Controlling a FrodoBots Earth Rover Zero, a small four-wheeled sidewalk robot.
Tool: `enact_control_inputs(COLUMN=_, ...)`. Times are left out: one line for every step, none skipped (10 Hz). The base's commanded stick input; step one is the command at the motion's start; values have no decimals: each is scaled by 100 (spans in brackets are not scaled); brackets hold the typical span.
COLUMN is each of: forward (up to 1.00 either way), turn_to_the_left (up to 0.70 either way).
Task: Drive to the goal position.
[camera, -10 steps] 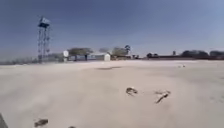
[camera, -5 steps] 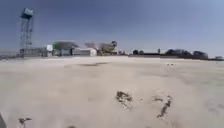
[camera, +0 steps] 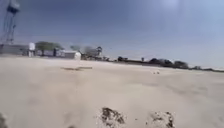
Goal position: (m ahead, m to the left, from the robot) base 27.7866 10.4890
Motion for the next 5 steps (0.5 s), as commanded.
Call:
enact_control_inputs(forward=85, turn_to_the_left=27)
enact_control_inputs(forward=85, turn_to_the_left=27)
enact_control_inputs(forward=85, turn_to_the_left=0)
enact_control_inputs(forward=85, turn_to_the_left=0)
enact_control_inputs(forward=85, turn_to_the_left=0)
